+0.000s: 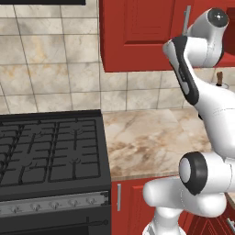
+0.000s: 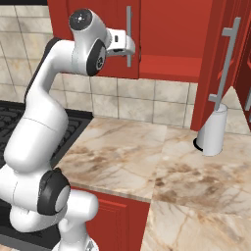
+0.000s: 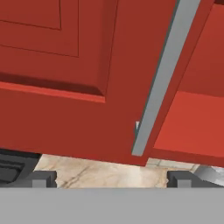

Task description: Move the mustard and ketchup from the cabinet to the dining counter.

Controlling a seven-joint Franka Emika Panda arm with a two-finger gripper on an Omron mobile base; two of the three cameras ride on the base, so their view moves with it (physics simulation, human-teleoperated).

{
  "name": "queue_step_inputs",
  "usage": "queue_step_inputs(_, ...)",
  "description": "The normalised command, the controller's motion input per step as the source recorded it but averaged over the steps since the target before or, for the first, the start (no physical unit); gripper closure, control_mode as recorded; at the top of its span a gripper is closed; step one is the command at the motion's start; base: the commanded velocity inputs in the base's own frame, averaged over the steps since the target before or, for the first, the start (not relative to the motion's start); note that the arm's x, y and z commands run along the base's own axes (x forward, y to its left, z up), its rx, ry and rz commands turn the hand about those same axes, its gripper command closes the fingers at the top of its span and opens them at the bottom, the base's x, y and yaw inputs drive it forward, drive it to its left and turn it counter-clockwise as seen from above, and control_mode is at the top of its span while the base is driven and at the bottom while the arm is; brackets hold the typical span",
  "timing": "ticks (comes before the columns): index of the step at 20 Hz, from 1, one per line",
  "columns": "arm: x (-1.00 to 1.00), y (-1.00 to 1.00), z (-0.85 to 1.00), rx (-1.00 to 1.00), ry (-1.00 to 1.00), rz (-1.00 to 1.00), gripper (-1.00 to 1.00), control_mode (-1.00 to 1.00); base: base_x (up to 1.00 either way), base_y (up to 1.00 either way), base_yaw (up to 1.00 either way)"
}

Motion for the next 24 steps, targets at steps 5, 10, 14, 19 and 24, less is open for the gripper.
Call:
queue_step_inputs(5,0.42,-0.20,0.00,0.00,-0.19,-0.06,-1.00,-1.00,0.00,0.00,0.00)
queue_step_inputs(10,0.34,-0.39,0.00,0.04,-0.09,0.00,-1.00,-1.00,0.00,0.00,0.00)
queue_step_inputs(14,0.69,-0.22,0.00,0.03,0.00,-0.01,-1.00,-1.00,0.00,0.00,0.00)
queue_step_inputs(19,0.77,0.00,0.00,0.02,0.00,-0.02,-1.00,-1.00,0.00,0.00,0.00)
queue_step_inputs(24,0.67,0.00,-0.05,0.01,0.00,-0.01,1.00,-1.00,0.00,0.00,0.00)
